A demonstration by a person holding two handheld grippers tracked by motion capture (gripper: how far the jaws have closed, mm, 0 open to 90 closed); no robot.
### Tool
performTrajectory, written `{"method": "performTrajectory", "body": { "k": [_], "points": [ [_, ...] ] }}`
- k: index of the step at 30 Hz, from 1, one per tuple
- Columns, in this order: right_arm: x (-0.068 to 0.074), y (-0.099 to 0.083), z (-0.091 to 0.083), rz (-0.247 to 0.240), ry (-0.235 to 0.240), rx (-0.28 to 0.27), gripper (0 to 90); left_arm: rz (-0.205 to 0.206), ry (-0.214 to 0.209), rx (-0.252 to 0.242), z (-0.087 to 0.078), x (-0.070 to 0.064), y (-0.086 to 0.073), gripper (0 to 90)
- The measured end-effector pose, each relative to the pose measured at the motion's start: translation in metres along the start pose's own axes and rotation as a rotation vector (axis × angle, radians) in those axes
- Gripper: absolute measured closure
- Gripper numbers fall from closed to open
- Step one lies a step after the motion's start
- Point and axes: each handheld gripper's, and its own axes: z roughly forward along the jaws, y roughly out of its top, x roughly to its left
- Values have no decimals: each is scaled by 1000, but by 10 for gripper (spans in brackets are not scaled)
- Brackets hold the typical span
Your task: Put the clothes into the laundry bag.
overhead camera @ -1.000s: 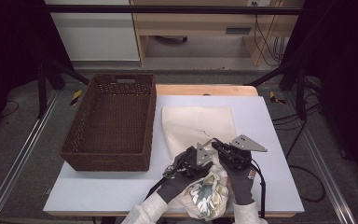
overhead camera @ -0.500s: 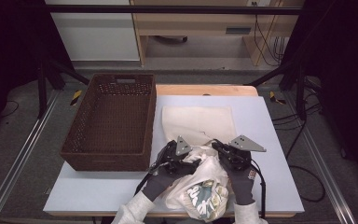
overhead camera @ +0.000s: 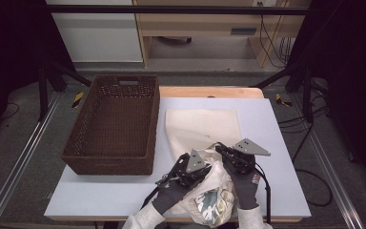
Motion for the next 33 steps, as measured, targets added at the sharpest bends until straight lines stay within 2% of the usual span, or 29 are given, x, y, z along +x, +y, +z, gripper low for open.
{"method": "performTrajectory", "body": {
  "k": [2, 4, 6, 7, 9, 11, 15, 17, 19, 21, 23, 24, 27, 28, 30, 33],
  "points": [
    [0, 0, 0, 1, 1, -1, 868, 17, 23, 21, 10, -4, 2, 839],
    [0, 0, 0, 1, 2, -2, 867, 42, 66, 60, 22, -2, 3, 831],
    [0, 0, -1, -1, 1, -2, 868, 17, 77, 93, 32, 5, 2, 822],
    [0, 0, -1, 0, 1, 0, 867, 7, 74, 90, 34, 8, 2, 817],
    [0, 0, -1, -1, 1, 1, 868, -12, 72, 88, 32, 10, 1, 796],
    [-1, 0, -1, 6, 2, 3, 867, -16, 86, 74, 26, 9, 1, 736],
    [-2, 0, -4, 6, 2, -4, 865, -22, 126, 22, -2, 16, 3, 478],
    [-3, 0, -5, 8, 1, -3, 864, -19, 172, 6, -12, 24, 5, 409],
    [-3, 0, -4, 11, 1, -1, 863, -46, 177, 22, -11, 35, 6, 360],
    [-2, 0, -4, 5, 0, 2, 863, -69, 154, 48, -2, 42, 4, 349],
    [-2, 0, -3, 5, 2, 3, 863, -85, 112, 69, 8, 46, 1, 374],
    [-3, 0, -3, 3, 1, 3, 864, -87, 92, 67, 12, 46, -1, 424],
    [-3, 0, -3, 0, 0, 6, 864, -86, 64, 42, 14, 42, -3, 694],
    [-3, 0, -3, 3, -1, 5, 865, -75, 67, 36, 12, 39, -3, 750],
    [-3, 0, -4, 5, -3, 0, 866, -47, 64, 20, 7, 30, 0, 802],
    [-3, 1, -4, 9, -3, -6, 867, -4, 36, 1, 2, 15, 6, 814]
  ]
}}
